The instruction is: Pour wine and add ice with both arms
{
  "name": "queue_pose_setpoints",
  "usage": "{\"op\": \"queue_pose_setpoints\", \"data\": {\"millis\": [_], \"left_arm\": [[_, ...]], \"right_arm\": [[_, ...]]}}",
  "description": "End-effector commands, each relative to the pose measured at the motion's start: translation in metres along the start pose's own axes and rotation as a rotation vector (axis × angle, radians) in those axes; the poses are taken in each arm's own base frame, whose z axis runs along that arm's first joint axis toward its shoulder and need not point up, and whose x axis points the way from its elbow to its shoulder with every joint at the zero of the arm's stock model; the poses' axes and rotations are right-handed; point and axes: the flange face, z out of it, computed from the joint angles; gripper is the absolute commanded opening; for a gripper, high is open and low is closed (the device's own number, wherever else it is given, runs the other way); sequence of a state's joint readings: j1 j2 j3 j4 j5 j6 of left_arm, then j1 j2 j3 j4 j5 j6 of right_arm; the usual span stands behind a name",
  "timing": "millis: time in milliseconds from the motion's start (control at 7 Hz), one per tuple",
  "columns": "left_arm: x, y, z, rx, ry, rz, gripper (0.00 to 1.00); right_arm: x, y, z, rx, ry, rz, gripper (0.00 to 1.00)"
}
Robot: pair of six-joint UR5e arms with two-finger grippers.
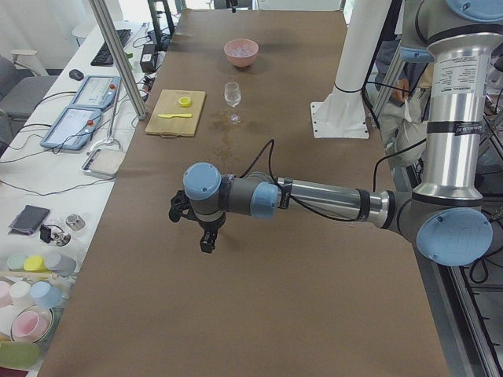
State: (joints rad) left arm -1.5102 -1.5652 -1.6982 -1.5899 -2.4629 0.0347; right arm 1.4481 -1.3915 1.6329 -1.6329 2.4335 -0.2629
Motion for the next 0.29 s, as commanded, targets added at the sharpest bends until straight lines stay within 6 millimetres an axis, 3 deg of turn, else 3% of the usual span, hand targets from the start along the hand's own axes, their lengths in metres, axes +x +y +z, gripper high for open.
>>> {"op": "queue_pose_setpoints", "data": {"millis": [0,143], "left_arm": [[0.0014,0.0008,-0.0011,0.002,0.007,-0.006,0.98],[0.0016,-0.0006,-0.0004,0.001,0.005,-0.007,0.98]], "right_arm": [[0.0106,0.02,0.0129,-0.017,-0.001,0.019,1.0],[0.0135,0.0277,0.0175,-0.024,-0.009,0.031,1.0]]}}
